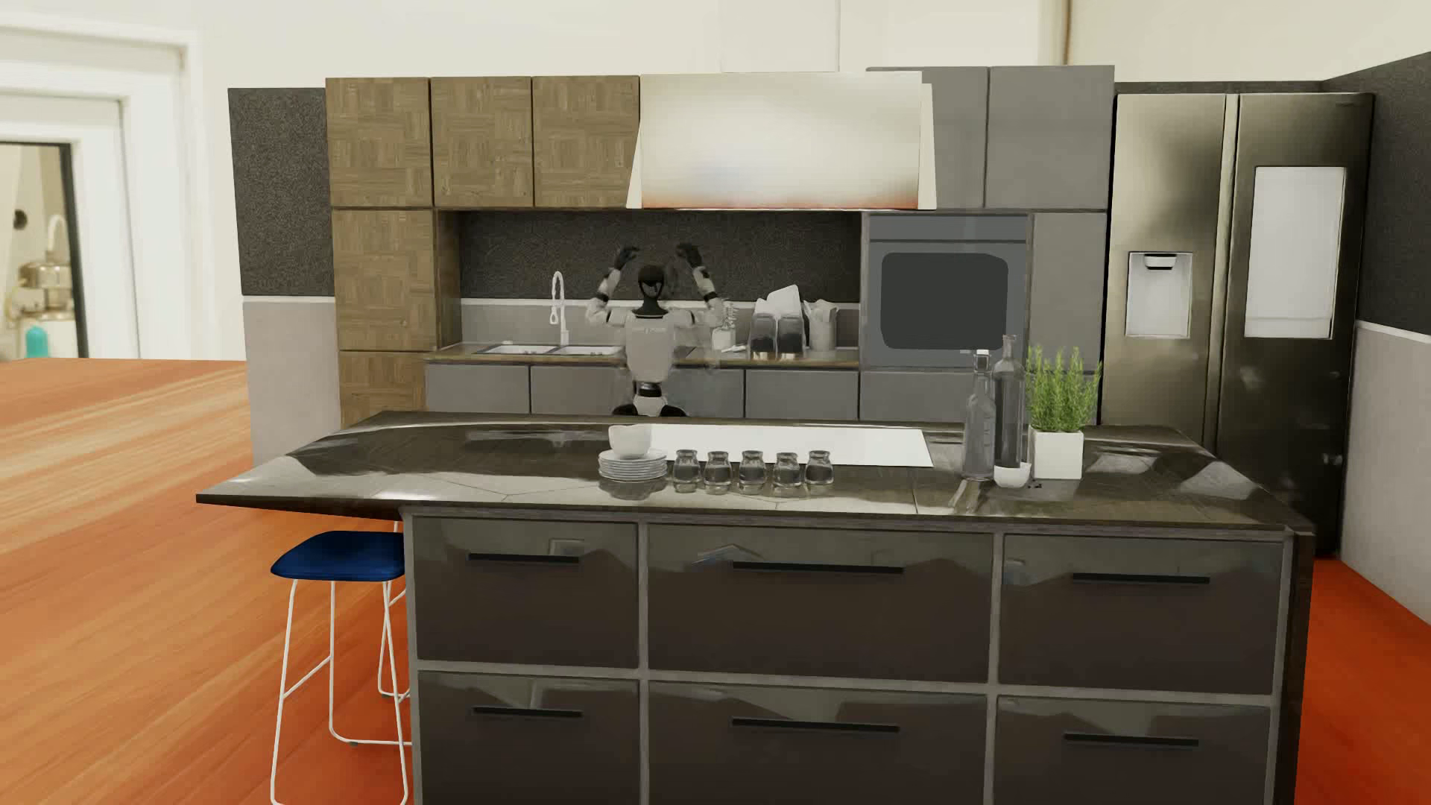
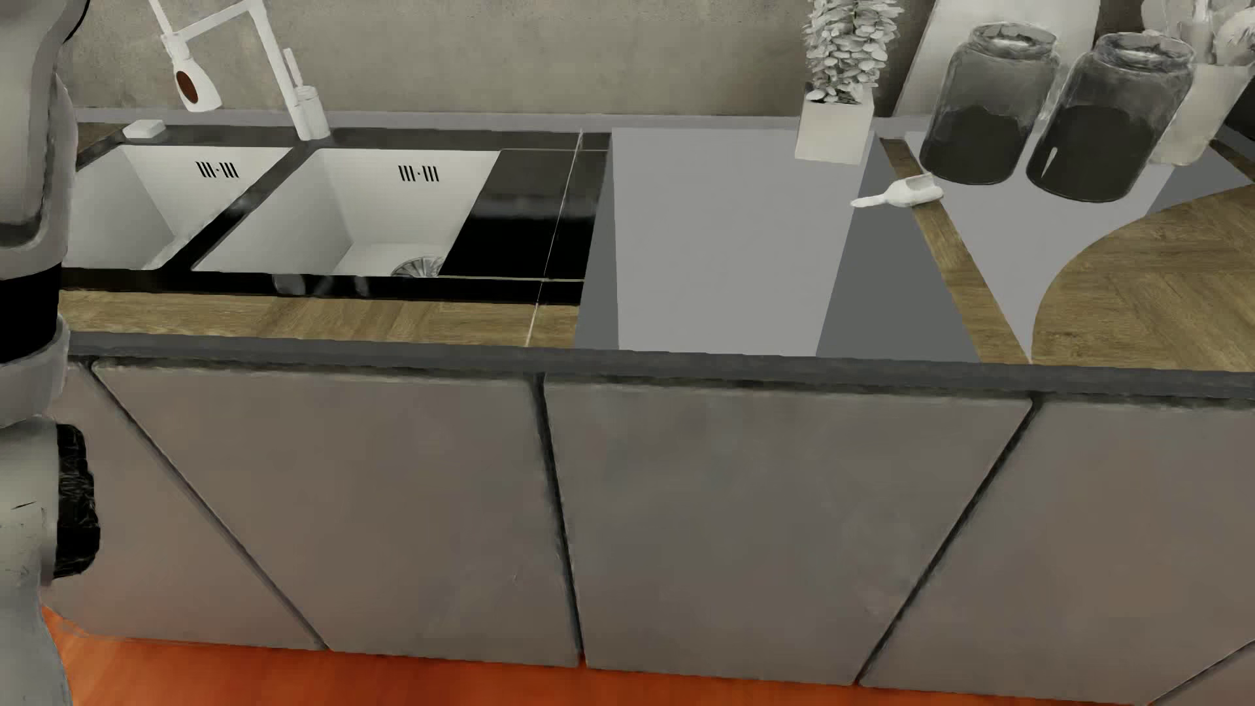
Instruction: Wait
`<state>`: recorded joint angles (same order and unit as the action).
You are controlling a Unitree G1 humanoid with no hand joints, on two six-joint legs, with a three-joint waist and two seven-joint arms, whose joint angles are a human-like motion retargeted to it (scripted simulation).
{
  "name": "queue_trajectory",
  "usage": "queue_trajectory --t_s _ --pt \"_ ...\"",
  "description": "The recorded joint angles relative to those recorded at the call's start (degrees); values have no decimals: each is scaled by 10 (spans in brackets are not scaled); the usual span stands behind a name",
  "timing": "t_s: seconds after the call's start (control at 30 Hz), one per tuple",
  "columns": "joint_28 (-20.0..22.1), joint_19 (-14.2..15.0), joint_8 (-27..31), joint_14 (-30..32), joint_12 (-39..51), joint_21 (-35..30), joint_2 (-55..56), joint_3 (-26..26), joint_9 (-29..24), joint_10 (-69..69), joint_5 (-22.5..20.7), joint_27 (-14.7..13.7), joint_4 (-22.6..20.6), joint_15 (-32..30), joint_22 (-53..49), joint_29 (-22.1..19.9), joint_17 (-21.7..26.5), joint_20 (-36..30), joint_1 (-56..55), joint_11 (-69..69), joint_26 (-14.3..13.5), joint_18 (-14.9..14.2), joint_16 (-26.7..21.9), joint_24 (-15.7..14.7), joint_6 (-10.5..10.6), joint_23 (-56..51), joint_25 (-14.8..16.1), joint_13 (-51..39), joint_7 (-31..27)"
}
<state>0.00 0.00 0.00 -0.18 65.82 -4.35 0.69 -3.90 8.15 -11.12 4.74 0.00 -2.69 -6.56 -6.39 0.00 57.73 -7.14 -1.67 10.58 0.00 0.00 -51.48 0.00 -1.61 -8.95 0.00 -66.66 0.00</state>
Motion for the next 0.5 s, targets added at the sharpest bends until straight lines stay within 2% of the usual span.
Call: queue_trajectory --t_s 0.27,0.4,0.5 --pt "0 0 0 -9 -230 120 2 -7 -4 -4 6 0 -1 -11 -71 0 -99 107 -1 -1 0 0 106 0 1 -84 0 235 0" --pt "0 0 0 -14 -320 180 3 -7 -3 -6 11 0 -3 -20 -94 0 -155 115 0 -1 0 0 162 0 1 -93 0 328 0" --pt "0 0 0 -17 -389 183 3 -8 1 -7 14 0 -5 -27 -116 0 -183 102 1 0 0 0 193 0 2 -112 0 395 0"
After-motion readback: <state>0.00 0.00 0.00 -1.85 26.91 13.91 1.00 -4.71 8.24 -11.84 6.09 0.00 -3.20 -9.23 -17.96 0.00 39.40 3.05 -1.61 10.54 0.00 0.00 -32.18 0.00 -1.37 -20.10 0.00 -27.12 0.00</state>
